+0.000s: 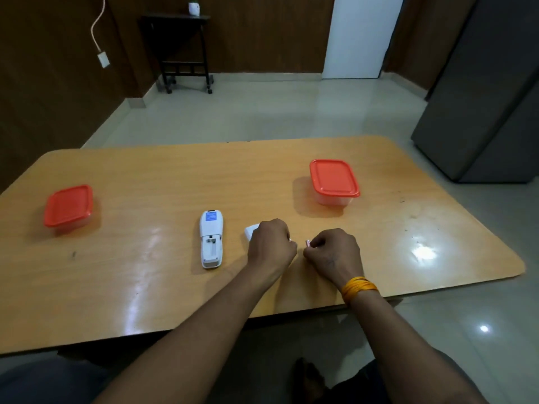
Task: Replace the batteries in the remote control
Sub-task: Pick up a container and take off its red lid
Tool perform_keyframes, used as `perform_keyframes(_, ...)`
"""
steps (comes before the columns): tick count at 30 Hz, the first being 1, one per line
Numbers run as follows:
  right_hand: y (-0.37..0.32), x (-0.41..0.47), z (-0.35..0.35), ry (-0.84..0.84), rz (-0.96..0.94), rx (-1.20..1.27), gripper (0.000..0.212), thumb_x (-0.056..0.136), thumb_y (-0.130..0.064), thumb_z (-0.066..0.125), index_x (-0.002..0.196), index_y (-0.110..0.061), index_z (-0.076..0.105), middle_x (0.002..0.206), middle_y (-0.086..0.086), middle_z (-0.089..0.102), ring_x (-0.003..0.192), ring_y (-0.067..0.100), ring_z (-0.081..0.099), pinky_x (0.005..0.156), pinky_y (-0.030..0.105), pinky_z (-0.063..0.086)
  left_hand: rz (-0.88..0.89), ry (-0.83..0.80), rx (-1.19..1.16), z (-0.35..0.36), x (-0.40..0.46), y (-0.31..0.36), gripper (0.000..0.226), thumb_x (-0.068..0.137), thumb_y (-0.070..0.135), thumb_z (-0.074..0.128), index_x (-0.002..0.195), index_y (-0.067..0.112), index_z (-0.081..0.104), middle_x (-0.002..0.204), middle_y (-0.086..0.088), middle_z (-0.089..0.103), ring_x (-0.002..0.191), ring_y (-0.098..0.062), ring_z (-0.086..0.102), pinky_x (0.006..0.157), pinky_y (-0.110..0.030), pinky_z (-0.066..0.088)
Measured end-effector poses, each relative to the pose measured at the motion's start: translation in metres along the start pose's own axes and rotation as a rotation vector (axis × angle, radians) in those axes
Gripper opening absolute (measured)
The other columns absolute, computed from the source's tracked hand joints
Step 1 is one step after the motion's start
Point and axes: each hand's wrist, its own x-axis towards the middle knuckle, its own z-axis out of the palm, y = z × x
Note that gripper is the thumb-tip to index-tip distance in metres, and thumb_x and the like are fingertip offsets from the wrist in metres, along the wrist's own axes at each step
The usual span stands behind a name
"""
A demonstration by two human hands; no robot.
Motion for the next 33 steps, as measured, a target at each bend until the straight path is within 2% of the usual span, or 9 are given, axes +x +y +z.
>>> perform_keyframes(5,-0.002,0.006,0.006,-0.013,-0.026,0.053,0.021,0.080,-0.034,0.079,0.074,-0.014,0.081,0.081,0.004,0.078,0.079,0.025,0.069,0.065,0.028,0.047,0.013,0.019,0.034,0.004,0.001,0.000,0.020,0.084,0.030,0.073,0.089,0.011,0.079,0.094,-0.001,0.078,0.098,-0.020,0.068,0.080,-0.020,0.021)
perform_keyframes(10,-0.003,0.006,0.010,0.004,-0.009,0.054,0.022,0.081,-0.035,0.078,0.074,-0.014,0.080,0.080,0.003,0.076,0.080,0.025,0.069,0.064,0.026,0.042,0.012,0.012,0.031,0.005,0.000,0.000,0.021,0.085,0.028,0.070,0.089,0.009,0.079,0.093,-0.004,0.077,0.097,-0.023,0.067,0.081,-0.022,0.021)
perform_keyframes(15,-0.002,0.005,0.008,-0.002,0.015,0.053,0.022,0.080,-0.036,0.079,0.077,-0.014,0.080,0.083,0.005,0.077,0.082,0.026,0.069,0.065,0.026,0.040,0.010,0.005,0.018,0.007,0.000,-0.001,0.022,0.084,0.030,0.074,0.094,0.012,0.081,0.095,-0.002,0.079,0.107,-0.025,0.067,0.089,-0.022,0.027)
perform_keyframes(18,-0.002,0.004,0.005,-0.005,0.012,0.046,0.026,0.081,-0.039,0.078,0.080,-0.013,0.080,0.083,0.004,0.077,0.083,0.025,0.069,0.066,0.026,0.041,0.033,0.026,0.004,0.005,-0.002,-0.001,0.025,0.083,0.031,0.077,0.101,0.014,0.081,0.096,-0.001,0.080,0.110,-0.025,0.068,0.100,-0.029,0.043)
perform_keyframes(20,-0.001,0.003,0.002,0.001,0.009,0.036,0.028,0.081,-0.040,0.074,0.083,-0.013,0.081,0.086,0.003,0.077,0.085,0.024,0.069,0.068,0.027,0.047,0.052,0.039,-0.005,0.002,-0.004,0.000,0.028,0.085,0.032,0.079,0.107,0.016,0.080,0.095,0.001,0.079,0.103,-0.020,0.071,0.098,-0.034,0.051)
perform_keyframes(23,0.002,0.005,-0.005,0.032,0.010,0.036,0.033,0.080,-0.044,0.067,0.089,-0.016,0.081,0.092,0.001,0.078,0.089,0.023,0.070,0.076,0.031,0.056,0.096,0.091,-0.039,-0.002,-0.006,0.005,0.032,0.085,0.033,0.079,0.115,0.022,0.077,0.101,0.007,0.078,0.095,-0.013,0.072,0.080,-0.028,0.054)
perform_keyframes(24,0.003,0.007,-0.008,0.047,0.012,0.047,0.034,0.080,-0.045,0.066,0.092,-0.017,0.081,0.093,0.001,0.078,0.090,0.023,0.070,0.079,0.033,0.057,0.122,0.108,-0.052,-0.002,-0.005,0.007,0.035,0.085,0.034,0.079,0.118,0.024,0.076,0.104,0.008,0.077,0.096,-0.011,0.071,0.079,-0.028,0.055)
perform_keyframes(28,0.011,0.023,-0.024,0.152,0.029,0.087,0.038,0.085,-0.045,0.066,0.103,-0.014,0.080,0.101,0.005,0.078,0.094,0.024,0.070,0.084,0.035,0.058,0.167,0.116,-0.171,0.006,0.004,0.019,0.055,0.083,0.034,0.085,0.133,0.021,0.068,0.118,0.004,0.074,0.108,-0.010,0.067,0.088,-0.028,0.057)
perform_keyframes(33,0.029,0.058,-0.038,0.327,0.034,0.102,0.043,0.092,-0.035,0.066,0.127,-0.009,0.066,0.117,0.015,0.070,0.109,0.034,0.065,0.090,0.040,0.050,0.050,0.029,-0.318,0.026,0.032,0.040,0.085,0.076,0.035,0.091,0.150,0.016,0.054,0.135,-0.002,0.067,0.126,-0.017,0.061,0.104,-0.035,0.051)
